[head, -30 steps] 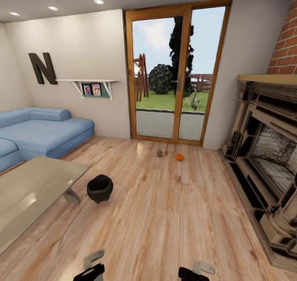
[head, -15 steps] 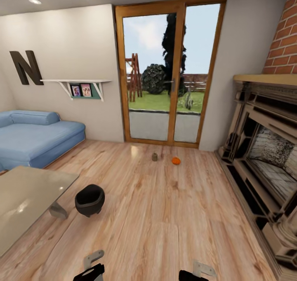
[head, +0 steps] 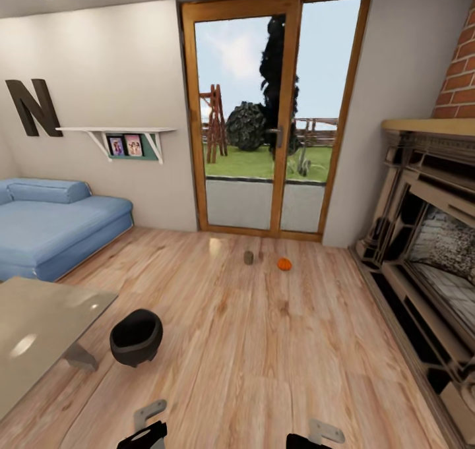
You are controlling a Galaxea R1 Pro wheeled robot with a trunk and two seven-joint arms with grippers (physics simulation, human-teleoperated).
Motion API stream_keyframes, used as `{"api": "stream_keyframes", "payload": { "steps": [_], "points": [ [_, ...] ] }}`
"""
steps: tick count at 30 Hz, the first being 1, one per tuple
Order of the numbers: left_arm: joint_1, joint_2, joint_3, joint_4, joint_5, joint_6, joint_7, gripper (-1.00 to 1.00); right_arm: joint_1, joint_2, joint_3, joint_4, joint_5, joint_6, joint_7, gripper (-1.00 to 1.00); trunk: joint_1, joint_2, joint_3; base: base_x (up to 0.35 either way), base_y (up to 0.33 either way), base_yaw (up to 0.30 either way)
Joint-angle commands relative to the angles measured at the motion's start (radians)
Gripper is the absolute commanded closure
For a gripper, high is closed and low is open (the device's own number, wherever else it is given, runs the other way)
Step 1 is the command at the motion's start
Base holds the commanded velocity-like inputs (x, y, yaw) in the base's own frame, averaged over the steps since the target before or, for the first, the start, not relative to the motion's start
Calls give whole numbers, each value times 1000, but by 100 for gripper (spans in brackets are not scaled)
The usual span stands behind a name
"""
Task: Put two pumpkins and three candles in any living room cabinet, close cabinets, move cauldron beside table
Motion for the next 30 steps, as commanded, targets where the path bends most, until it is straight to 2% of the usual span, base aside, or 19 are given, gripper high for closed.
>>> {"api": "stream_keyframes", "payload": {
  "steps": [1,30],
  "points": [
    [-1,0,-8,0,11,-4,3,-100,-1,-1,8,-1,-9,1,-8,-100,1,0,-1,331,0,0],
    [-1,-1,-8,0,11,-20,3,-100,0,1,0,-2,-18,1,-11,-100,1,0,-1,323,0,0]
  ]
}}
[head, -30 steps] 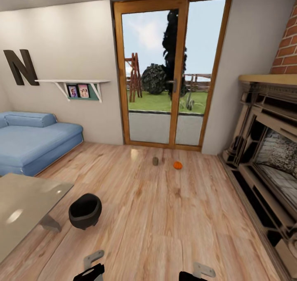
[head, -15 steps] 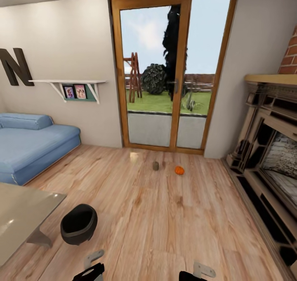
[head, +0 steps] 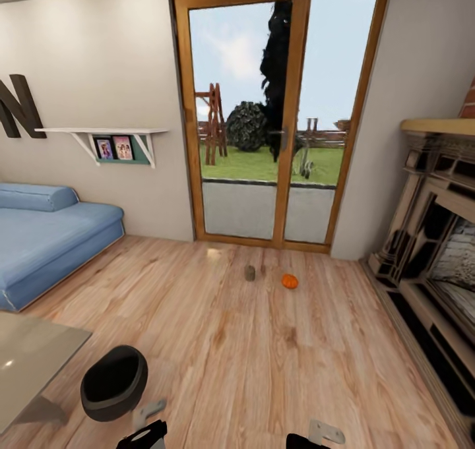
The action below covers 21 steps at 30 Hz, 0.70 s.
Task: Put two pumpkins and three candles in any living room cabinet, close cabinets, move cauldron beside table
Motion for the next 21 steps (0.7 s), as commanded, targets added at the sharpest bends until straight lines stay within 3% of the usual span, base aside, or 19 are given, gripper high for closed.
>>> {"api": "stream_keyframes", "payload": {
  "steps": [1,21],
  "points": [
    [-1,0,-8,0,11,-4,3,-100,-1,-1,9,-1,-9,1,-8,-100,1,0,-1,310,0,0],
    [-1,-7,-8,0,11,-4,3,-100,-1,-1,9,-1,-8,1,-7,-100,1,0,-1,276,-10,0]
  ]
}}
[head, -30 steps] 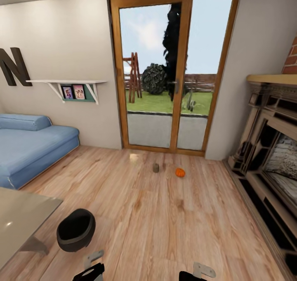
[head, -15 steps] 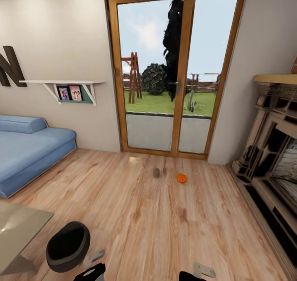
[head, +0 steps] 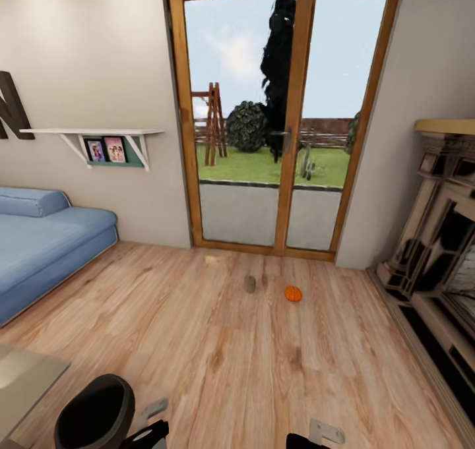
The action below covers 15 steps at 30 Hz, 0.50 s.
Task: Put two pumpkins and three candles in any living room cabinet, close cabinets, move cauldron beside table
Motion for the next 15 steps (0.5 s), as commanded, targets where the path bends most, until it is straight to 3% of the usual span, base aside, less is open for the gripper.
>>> {"api": "stream_keyframes", "payload": {
  "steps": [1,15],
  "points": [
    [-1,0,-8,0,11,-4,3,-100,0,-1,8,-1,-8,1,-7,-100,0,0,-1,237,-121,0],
    [-1,0,-8,0,11,-4,3,-100,-1,-1,10,-1,-5,1,-8,-100,0,0,-1,224,-60,0]
  ]
}}
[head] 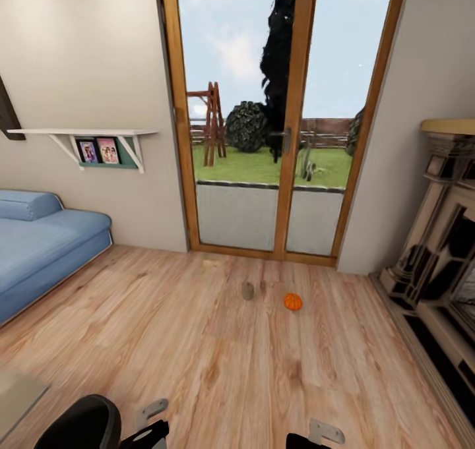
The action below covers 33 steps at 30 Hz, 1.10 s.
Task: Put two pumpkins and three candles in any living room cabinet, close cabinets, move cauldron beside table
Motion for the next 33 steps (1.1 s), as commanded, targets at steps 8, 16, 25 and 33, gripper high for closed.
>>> {"api": "stream_keyframes", "payload": {
  "steps": [8,16,25,33],
  "points": [
    [-1,-2,-8,0,11,-4,4,-100,-1,0,10,-1,-8,1,-6,-100,0,0,-1,194,-53,0],
    [-1,-3,-8,1,11,-4,4,-100,0,0,10,-1,-7,1,-6,-100,0,0,-1,208,-46,0],
    [-1,-5,-8,0,11,-4,4,-100,-1,-3,9,-2,-10,1,-6,-100,0,0,-1,193,63,0],
    [-1,-12,-8,1,11,-6,4,-100,0,2,13,-3,-6,1,-6,-100,0,0,-1,206,11,0]
  ]
}}
